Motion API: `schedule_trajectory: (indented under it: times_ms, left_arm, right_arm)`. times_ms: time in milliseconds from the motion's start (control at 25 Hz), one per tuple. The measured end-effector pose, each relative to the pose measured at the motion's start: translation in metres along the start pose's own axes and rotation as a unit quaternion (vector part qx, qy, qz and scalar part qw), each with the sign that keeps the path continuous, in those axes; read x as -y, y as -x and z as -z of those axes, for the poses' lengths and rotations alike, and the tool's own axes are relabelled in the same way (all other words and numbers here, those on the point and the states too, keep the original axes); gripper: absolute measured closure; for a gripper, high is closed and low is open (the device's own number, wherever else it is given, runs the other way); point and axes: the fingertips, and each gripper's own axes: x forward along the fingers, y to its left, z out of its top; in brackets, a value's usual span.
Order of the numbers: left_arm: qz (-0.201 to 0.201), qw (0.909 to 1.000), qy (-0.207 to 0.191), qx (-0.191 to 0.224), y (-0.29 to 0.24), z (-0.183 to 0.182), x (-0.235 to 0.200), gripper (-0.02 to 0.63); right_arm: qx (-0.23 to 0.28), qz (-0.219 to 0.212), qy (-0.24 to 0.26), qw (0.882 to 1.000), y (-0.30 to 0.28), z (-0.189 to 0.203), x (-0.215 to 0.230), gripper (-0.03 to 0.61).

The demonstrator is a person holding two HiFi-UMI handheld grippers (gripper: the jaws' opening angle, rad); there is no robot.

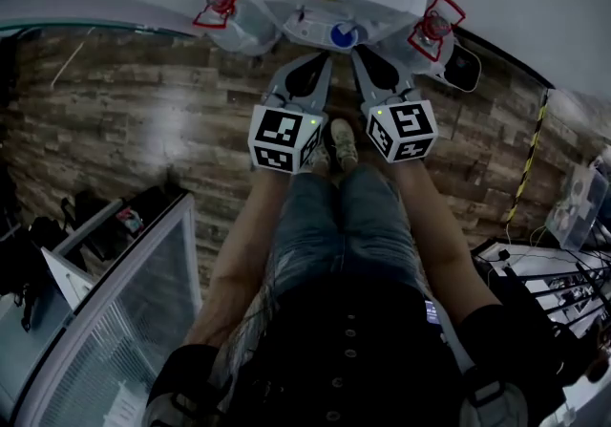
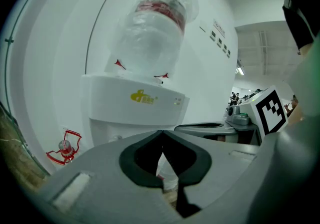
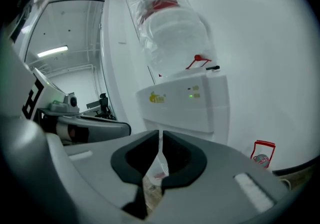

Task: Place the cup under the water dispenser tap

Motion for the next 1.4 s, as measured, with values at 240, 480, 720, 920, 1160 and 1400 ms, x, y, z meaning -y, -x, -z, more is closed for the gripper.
schedule_trajectory:
  times_ms: [240,480,720,920,1160,1400]
  left_arm:
    - [0.000,0.9999,-0.003,0.016,0.015,-0.030,0.009,0.614]
    - [0.005,0.9996,-0.003,0.026,0.027,-0.053,0.021,0.614]
    - [0.011,0.9990,-0.023,0.037,0.039,-0.084,0.036,0.614]
    - [0.014,0.9986,-0.033,0.039,0.052,-0.101,0.047,0.614]
    - [0.012,0.9981,-0.024,0.055,0.068,-0.119,0.052,0.614]
    - [0.019,0.9971,-0.033,0.066,0.079,-0.132,0.057,0.614]
  right_arm:
    - [0.017,0.007,-0.005,1.000,0.017,-0.030,-0.007,0.577]
    - [0.026,0.001,0.002,1.000,0.032,-0.061,-0.017,0.578]
    - [0.029,-0.018,0.013,0.999,0.054,-0.083,-0.039,0.578]
    - [0.028,-0.032,0.027,0.999,0.067,-0.098,-0.053,0.578]
    - [0.036,-0.048,0.038,0.997,0.076,-0.119,-0.060,0.578]
    - [0.049,-0.051,0.046,0.996,0.080,-0.142,-0.066,0.578]
